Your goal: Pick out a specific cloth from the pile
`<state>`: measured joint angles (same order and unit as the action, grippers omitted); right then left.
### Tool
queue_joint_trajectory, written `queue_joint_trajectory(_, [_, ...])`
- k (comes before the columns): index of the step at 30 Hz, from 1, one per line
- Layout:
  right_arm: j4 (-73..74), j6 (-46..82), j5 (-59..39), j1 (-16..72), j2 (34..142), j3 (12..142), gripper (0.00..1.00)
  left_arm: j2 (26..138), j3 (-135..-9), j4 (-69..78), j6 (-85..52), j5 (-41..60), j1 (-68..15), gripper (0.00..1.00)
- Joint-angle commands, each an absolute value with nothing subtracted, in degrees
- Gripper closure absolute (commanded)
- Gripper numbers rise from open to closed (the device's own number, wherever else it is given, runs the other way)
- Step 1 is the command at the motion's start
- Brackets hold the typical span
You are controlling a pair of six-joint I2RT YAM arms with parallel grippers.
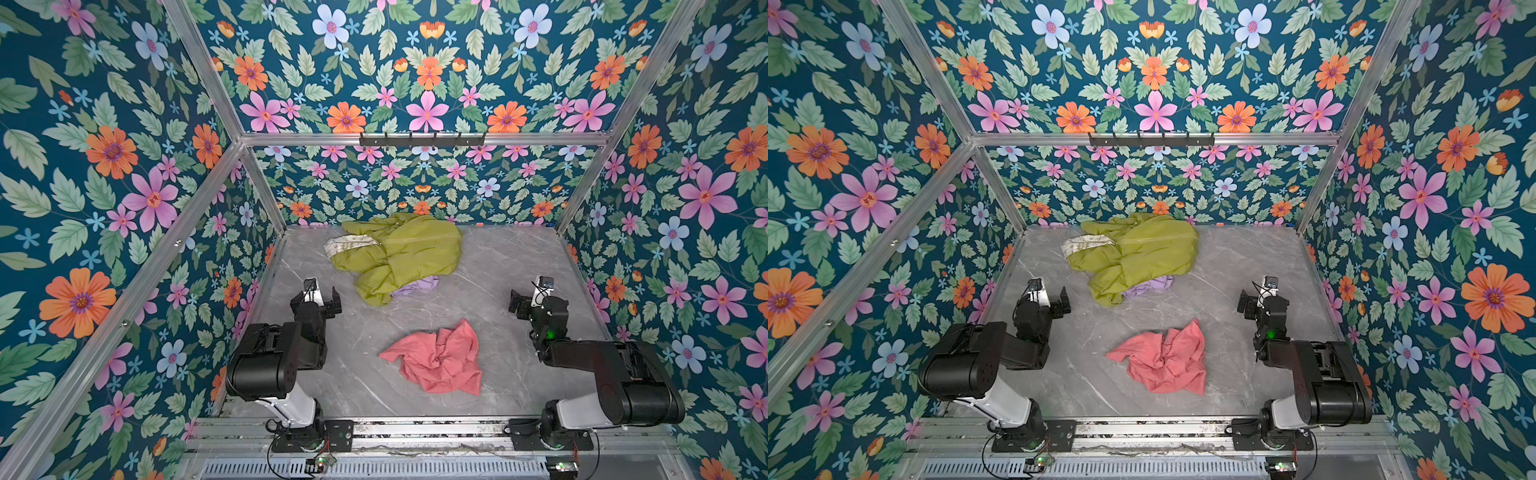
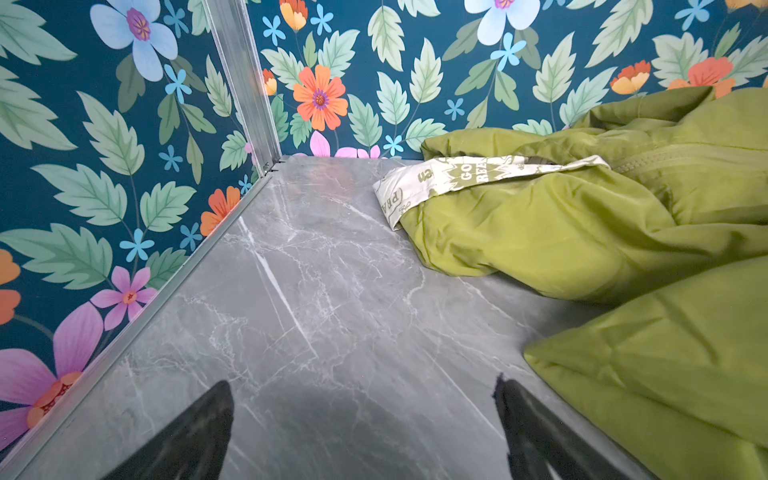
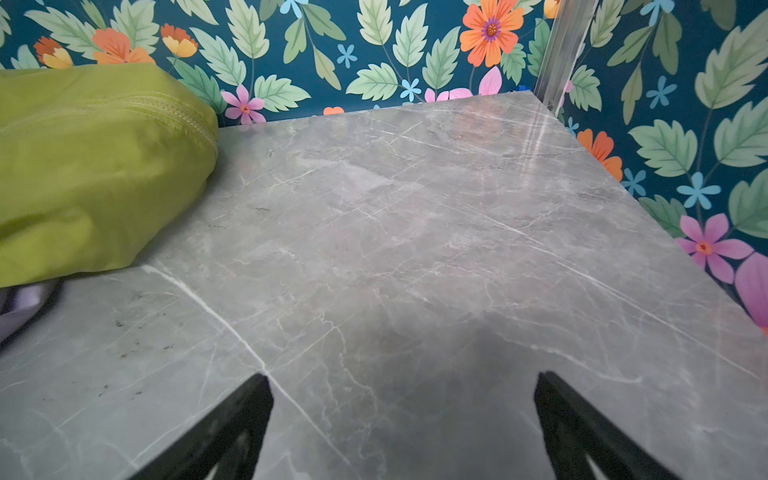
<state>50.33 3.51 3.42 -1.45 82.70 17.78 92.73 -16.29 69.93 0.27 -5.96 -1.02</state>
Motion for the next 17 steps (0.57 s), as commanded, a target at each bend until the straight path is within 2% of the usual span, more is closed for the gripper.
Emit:
queue_joint_trajectory(1, [50.27, 3.88, 3.02, -1.38, 82.43, 17.84, 0.01, 92.69, -16.37, 71.93, -0.02, -5.43, -0.97, 0.0])
queue_joint_trajectory(17, [50.19, 3.85, 2.9, -1.41, 82.44, 17.94, 0.01, 92.77, -16.79, 71.26, -0.09, -4.75, -0.81, 0.0])
